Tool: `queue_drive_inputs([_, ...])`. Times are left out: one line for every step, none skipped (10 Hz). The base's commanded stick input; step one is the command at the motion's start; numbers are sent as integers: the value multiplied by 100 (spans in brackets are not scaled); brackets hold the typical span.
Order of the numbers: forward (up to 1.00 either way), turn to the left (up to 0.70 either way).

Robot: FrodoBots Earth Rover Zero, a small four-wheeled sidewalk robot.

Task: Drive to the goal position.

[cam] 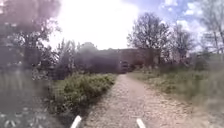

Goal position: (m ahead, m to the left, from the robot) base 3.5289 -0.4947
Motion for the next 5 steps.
queue_drive_inputs([60,0])
queue_drive_inputs([60,0])
queue_drive_inputs([60,0])
queue_drive_inputs([60,0])
queue_drive_inputs([60,0])
